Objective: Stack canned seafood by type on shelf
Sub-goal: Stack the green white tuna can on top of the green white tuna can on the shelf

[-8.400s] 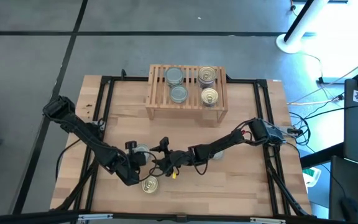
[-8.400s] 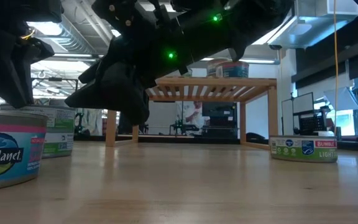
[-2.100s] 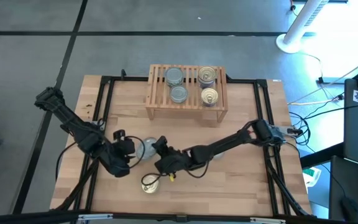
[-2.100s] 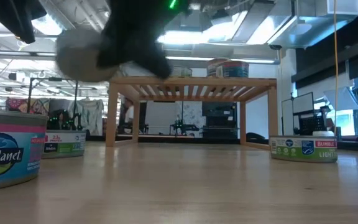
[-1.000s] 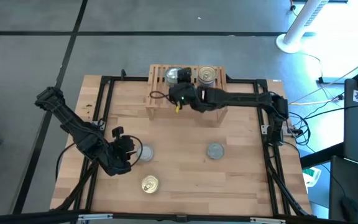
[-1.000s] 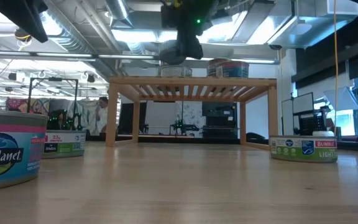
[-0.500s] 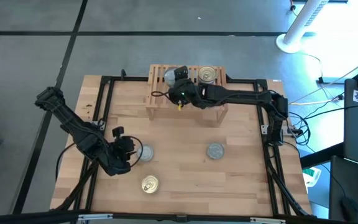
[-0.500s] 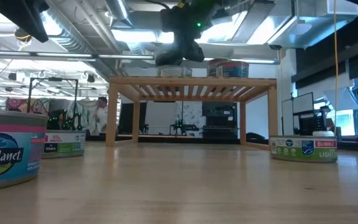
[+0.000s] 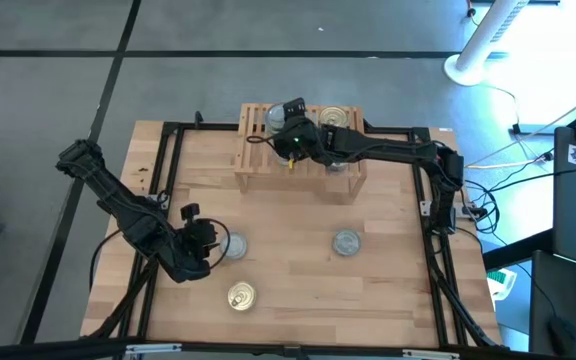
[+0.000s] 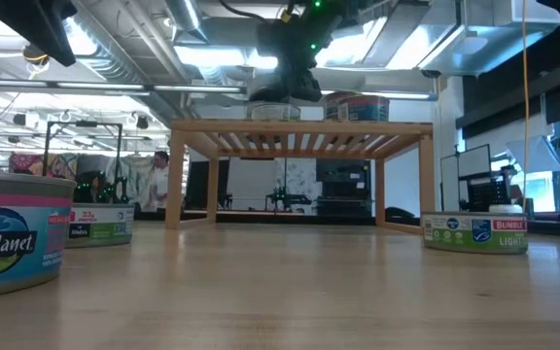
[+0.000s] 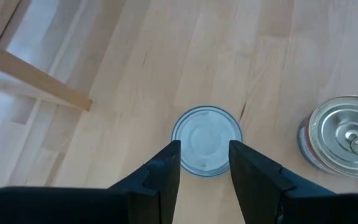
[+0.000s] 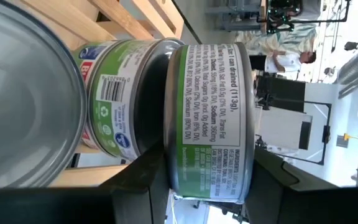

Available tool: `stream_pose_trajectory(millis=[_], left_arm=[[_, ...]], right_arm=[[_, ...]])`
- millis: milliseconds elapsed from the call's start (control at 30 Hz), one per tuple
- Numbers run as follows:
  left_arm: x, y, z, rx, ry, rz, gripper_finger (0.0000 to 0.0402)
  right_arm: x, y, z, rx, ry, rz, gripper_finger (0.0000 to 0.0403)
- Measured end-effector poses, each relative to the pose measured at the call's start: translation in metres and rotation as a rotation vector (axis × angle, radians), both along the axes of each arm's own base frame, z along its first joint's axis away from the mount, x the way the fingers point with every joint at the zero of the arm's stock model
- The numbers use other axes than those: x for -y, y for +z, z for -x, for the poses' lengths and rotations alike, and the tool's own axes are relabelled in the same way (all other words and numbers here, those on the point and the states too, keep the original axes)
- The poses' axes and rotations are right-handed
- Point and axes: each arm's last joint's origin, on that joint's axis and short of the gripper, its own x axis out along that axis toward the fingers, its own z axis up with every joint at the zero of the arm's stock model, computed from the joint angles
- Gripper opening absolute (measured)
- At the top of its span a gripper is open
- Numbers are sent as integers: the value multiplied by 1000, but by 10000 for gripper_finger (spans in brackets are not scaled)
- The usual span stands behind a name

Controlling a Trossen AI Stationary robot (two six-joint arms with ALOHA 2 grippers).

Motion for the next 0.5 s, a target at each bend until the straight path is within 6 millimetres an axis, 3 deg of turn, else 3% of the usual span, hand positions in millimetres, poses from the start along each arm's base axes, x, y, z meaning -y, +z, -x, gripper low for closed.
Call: stream_pose_trajectory(millis=[500], left_arm=[[0,0,0,-1,-5,-4,131]], right_arm=[[7,1,0,19,35,-25,152]])
